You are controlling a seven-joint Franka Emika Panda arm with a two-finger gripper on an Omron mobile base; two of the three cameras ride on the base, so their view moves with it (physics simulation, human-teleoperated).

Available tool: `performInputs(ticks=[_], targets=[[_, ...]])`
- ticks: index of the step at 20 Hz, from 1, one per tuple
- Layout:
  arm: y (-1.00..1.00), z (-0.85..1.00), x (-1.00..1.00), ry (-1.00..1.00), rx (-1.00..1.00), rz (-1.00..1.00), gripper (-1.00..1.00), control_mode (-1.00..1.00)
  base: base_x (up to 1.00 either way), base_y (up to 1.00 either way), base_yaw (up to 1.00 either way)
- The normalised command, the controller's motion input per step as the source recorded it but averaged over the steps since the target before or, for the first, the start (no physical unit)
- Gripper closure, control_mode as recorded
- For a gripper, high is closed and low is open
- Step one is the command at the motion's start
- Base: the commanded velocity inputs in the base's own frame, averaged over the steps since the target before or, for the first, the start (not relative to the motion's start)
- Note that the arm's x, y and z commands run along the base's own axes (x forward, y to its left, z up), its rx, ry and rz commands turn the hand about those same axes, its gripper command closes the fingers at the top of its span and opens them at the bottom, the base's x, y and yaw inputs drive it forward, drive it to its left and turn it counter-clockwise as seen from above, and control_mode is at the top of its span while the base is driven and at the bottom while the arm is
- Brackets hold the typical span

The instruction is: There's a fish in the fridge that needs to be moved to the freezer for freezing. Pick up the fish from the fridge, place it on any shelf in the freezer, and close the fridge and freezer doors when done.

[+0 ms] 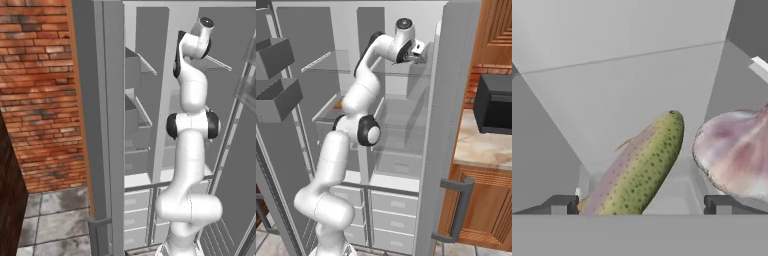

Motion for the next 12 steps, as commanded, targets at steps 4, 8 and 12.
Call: performInputs(ticks=[4, 8, 12], targets=[[0.07, -0.83, 0.12, 0.21, 0.00, 0.05, 1.00, -1.00, 0.00, 0.00, 0.00], [0.19, -0.95, -0.36, 0.13, 0.00, 0.03, 1.00, -1.00, 0.00, 0.00, 0.00], [0.51, -0.84, -0.66, 0.10, 0.03, 0.00, 1.00, -1.00, 0.00, 0.00, 0.00]])
